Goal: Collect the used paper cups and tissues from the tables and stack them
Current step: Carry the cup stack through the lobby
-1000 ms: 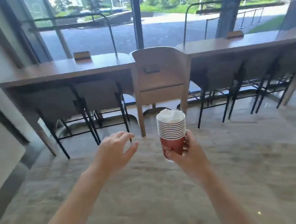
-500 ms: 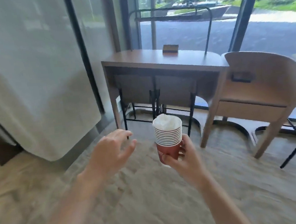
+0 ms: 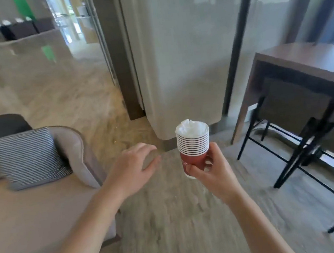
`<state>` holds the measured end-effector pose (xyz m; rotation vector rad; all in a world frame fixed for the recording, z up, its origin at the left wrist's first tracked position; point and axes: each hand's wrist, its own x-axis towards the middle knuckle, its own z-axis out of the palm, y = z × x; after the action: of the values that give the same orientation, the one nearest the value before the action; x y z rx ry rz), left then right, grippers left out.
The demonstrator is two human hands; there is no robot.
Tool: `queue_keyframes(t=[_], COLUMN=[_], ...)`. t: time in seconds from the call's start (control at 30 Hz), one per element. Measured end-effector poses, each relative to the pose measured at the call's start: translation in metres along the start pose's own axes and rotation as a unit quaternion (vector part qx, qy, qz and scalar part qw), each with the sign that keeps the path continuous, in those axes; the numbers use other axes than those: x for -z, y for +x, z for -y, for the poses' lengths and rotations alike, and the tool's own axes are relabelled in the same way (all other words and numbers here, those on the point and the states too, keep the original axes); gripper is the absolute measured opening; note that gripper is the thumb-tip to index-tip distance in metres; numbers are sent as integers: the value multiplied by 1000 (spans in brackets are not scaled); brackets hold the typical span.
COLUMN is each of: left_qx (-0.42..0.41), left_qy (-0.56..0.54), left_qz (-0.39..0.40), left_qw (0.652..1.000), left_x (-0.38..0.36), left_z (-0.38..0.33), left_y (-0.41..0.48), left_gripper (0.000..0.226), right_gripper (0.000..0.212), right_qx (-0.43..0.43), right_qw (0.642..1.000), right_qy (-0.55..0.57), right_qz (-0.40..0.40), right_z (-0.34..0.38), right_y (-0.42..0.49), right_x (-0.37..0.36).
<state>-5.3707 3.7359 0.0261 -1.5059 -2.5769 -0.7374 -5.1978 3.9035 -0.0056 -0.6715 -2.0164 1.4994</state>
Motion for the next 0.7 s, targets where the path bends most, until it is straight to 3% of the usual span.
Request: queue_keyframes(t=[0.2, 0.3, 0.47, 0.7], left_qx=[186, 238, 287, 308], left_qy=[5, 17, 74, 98], left_qz=[-97, -138, -169, -170], left_qw=[978, 961, 940, 931], left_x=[54, 77, 103, 127], left_z=[97, 140, 204, 272], left_y=[-43, -56, -56, -19], left_gripper=[62, 50, 35, 44], right_gripper=[51, 51, 48, 46], right_qx=[52, 83, 106, 108], right_qw=[979, 961, 942, 934], right_qy=[19, 17, 24, 52], right_qz=[196, 264, 317, 336], right_z=[21, 34, 57, 73], right_y=[66, 92, 135, 197], right_x=[-123, -188, -274, -341])
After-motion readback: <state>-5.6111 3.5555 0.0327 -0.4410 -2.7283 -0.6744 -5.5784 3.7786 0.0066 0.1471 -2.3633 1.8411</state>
